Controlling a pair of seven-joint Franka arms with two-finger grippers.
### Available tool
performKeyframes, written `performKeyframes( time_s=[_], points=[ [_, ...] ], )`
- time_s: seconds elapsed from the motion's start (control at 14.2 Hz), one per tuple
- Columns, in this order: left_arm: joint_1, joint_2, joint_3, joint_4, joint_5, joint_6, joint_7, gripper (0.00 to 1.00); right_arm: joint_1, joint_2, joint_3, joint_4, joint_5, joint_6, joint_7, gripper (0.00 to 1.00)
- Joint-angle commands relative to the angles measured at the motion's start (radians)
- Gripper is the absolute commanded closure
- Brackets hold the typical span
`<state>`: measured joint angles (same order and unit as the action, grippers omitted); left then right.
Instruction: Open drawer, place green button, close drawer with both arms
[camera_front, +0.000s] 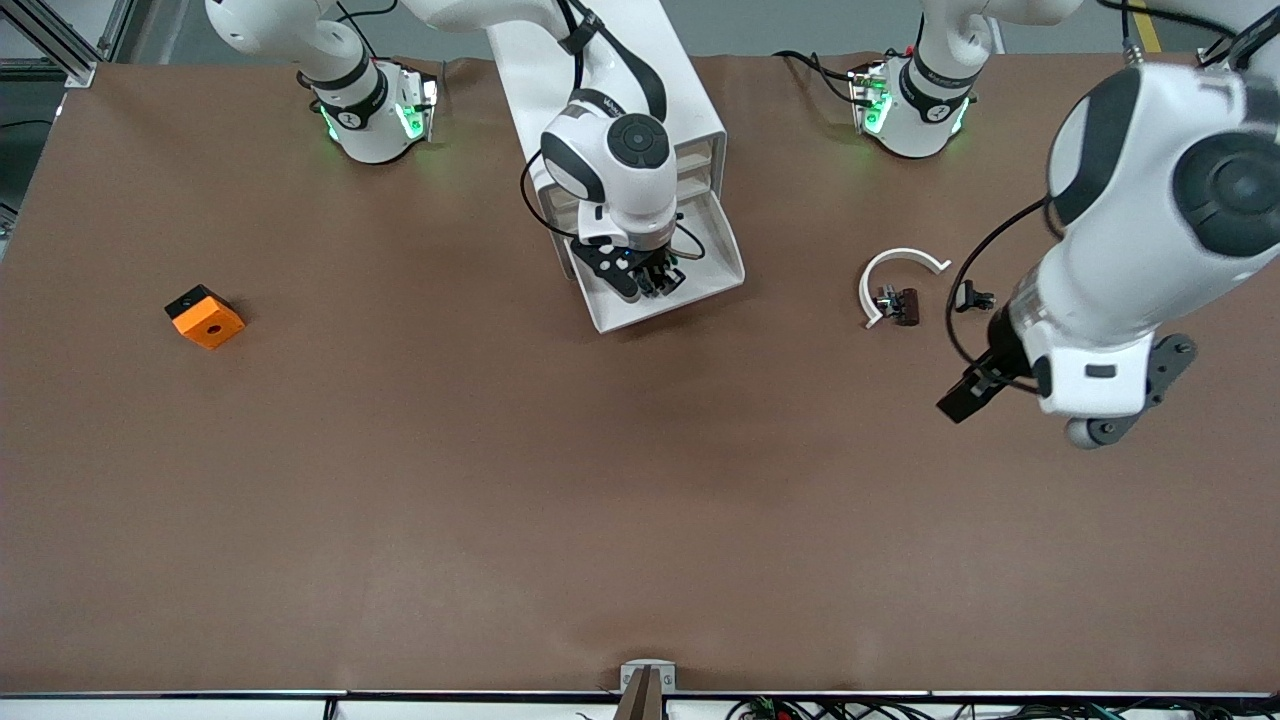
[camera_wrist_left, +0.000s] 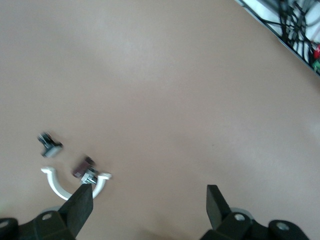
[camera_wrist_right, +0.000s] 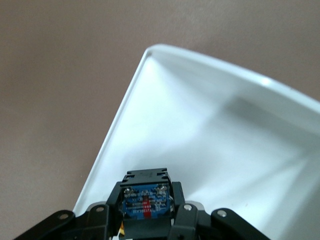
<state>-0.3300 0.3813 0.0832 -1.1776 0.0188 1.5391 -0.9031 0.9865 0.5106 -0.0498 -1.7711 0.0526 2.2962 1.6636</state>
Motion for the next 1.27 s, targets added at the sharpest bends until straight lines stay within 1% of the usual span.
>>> performKeyframes(
  time_s=[0.0,0.14,0.28,0.35,0.42,0.49,0.63,0.77,0.84,0.91,1.05,1.12,1.19],
  points=[
    [0.046,-0.079,-0.007,-0.045,0.015,-0.045,0.201,0.0,0.024,0.042,-0.012,0.051,-0.004,-0.008,-0.002,1.0],
    [0.069,-0.111,-0.01,-0.053,0.006,-0.08,0.297,0.0,0.029,0.058,-0.012,0.07,-0.005,-0.008,-0.004,1.0],
    [0.121,-0.174,-0.034,-0.131,0.001,-0.085,0.372,0.0,0.034,0.075,-0.012,0.088,-0.008,-0.008,-0.018,1.0],
    [0.164,-0.229,-0.096,-0.216,0.003,-0.086,0.388,0.0,0.032,0.084,-0.012,0.097,-0.008,-0.008,-0.034,1.0],
    [0.242,-0.284,-0.162,-0.299,0.006,-0.056,0.392,0.0,0.031,0.088,-0.012,0.105,-0.008,-0.008,-0.05,1.0],
    [0.308,-0.339,-0.227,-0.37,0.006,0.011,0.423,0.0,0.026,0.088,-0.012,0.105,-0.008,-0.008,-0.059,1.0],
    [0.37,-0.387,-0.24,-0.44,-0.003,0.059,0.603,0.0,0.024,0.088,-0.012,0.107,-0.008,-0.008,-0.061,1.0],
    [0.388,-0.406,-0.238,-0.453,-0.008,0.07,0.697,0.0,0.02,0.088,-0.012,0.116,-0.008,-0.008,-0.064,1.0],
    [0.407,-0.415,-0.247,-0.464,-0.008,0.073,0.717,0.0,0.017,0.088,-0.012,0.119,-0.007,-0.008,-0.071,0.94],
    [0.408,-0.417,-0.247,-0.464,-0.008,0.073,0.743,0.0,0.017,0.088,-0.012,0.119,-0.004,-0.008,-0.077,0.81],
    [0.41,-0.436,-0.246,-0.484,-0.016,0.073,0.793,0.0,0.012,0.088,-0.012,0.12,-0.005,-0.008,-0.082,0.62],
    [0.407,-0.443,-0.246,-0.487,-0.016,0.073,0.794,0.0,0.005,0.088,-0.012,0.12,-0.004,-0.008,-0.082,0.49],
    [0.407,-0.449,-0.246,-0.487,-0.017,0.069,0.797,0.0,0.004,0.089,-0.013,0.12,-0.004,-0.008,-0.084,0.23]
  ],
)
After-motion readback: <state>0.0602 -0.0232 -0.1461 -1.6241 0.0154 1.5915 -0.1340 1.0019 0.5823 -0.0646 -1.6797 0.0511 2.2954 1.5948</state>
